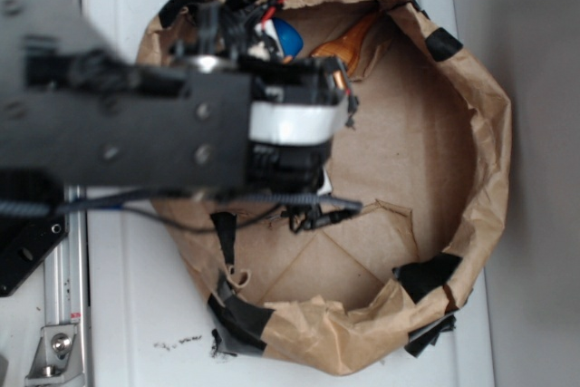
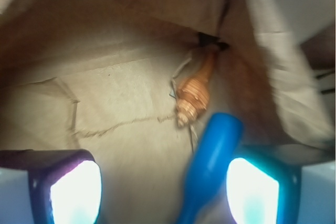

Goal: Grab the shell.

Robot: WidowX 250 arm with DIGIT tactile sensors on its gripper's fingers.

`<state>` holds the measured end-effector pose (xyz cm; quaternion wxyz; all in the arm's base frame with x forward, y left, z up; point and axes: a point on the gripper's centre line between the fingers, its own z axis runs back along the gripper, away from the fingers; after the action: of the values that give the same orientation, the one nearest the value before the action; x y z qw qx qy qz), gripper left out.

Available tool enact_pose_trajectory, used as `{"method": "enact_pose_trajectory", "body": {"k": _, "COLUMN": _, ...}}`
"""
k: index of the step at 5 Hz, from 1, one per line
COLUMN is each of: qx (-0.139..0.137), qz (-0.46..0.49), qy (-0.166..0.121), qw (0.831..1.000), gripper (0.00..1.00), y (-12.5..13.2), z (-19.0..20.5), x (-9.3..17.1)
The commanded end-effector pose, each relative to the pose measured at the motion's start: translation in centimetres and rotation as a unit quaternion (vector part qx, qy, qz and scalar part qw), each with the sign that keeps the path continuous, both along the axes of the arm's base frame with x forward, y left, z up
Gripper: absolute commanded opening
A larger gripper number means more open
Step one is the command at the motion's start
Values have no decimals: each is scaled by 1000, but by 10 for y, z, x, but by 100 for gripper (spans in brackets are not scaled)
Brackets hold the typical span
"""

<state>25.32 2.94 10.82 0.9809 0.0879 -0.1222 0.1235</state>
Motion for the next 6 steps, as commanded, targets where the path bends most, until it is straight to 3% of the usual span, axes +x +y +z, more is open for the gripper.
{"method": "enact_pose_trajectory", "body": {"k": 1, "qx": -7, "qz": -36, "qy": -8, "qw": 999, "gripper": 100, "y": 30, "z": -33, "x": 36}}
{"method": "enact_pose_trajectory", "body": {"k": 4, "qx": 3, "qz": 16, "qy": 10, "qw": 1000, "gripper": 100, "y": 62, "z": -48, "x": 51}}
{"method": "enact_pose_trajectory", "body": {"k": 6, "qx": 11, "qz": -5, "qy": 32, "qw": 999, "gripper": 100, "y": 71, "z": -68, "x": 48}}
